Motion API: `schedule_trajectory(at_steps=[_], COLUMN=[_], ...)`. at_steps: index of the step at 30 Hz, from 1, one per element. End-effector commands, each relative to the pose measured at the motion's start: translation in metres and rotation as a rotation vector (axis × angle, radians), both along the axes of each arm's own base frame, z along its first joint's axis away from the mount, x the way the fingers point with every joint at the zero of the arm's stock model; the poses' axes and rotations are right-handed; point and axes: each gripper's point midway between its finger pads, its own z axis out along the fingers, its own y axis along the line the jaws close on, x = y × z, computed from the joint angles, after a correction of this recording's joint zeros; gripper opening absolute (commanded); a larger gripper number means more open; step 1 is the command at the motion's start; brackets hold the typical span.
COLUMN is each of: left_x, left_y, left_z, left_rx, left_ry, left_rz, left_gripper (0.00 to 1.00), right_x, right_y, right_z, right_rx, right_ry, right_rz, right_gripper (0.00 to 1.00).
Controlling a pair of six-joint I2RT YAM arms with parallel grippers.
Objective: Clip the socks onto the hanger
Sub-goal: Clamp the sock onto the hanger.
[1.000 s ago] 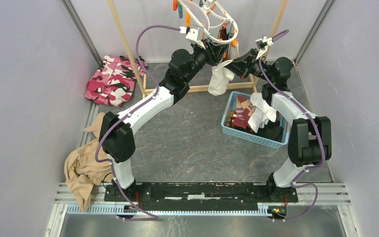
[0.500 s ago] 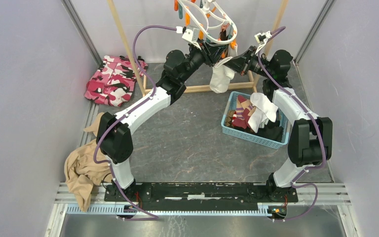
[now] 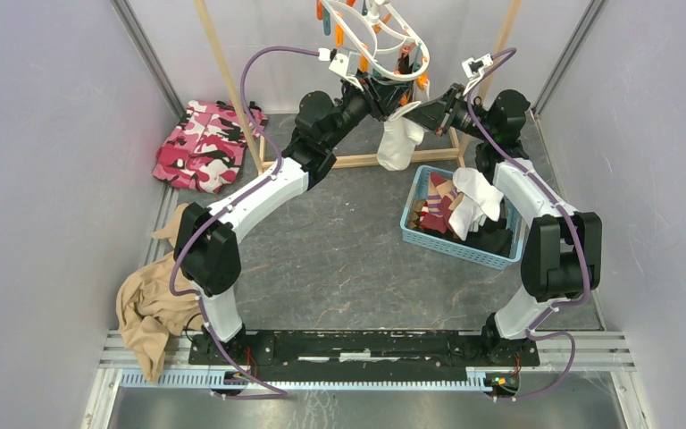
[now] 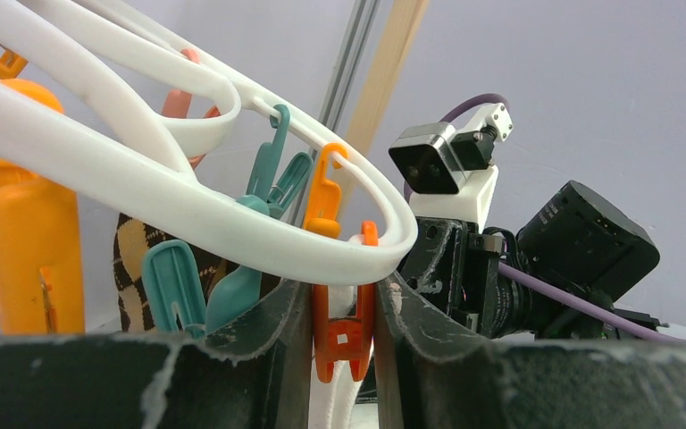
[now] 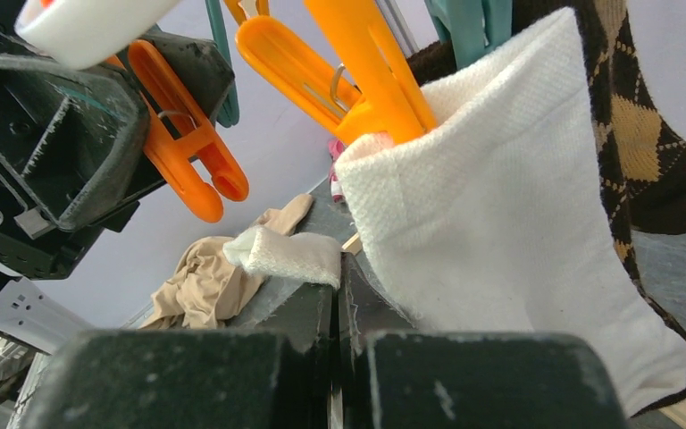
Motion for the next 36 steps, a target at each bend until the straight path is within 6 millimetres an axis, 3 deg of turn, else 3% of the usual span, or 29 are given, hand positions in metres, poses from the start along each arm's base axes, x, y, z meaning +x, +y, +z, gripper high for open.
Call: schedule_trajectory(at_steps=[1, 17, 26, 36], left_x=[-0.009, -0.007, -0.01, -0.006], left_y=[0.008, 0.007, 0.005, 0.008], left_z=[0.028, 0.027, 0.03, 0.019], left_rx=[-0.056, -0.044, -0.037, 0.018], left_ry=[-0.059, -0.073, -0.112, -0.149], left_rz=[-0.01, -0.004, -0.016, 0.021], left_gripper=[0.17, 0.17, 0.17, 0.17], right_x=[-0.004, -0.014, -0.012, -0.024], right_y=[0.002, 0.008, 0.006, 0.008], right_z=[0.035, 0.052, 0.046, 0.059], right_rx=[0.058, 0.109, 0.108, 0.128], right_ry=[-0.059, -0.058, -0.016, -0.049], right_rz=[0.0, 0.041, 0.026, 0.054], right_gripper=[0.0, 0.0, 0.0, 0.0])
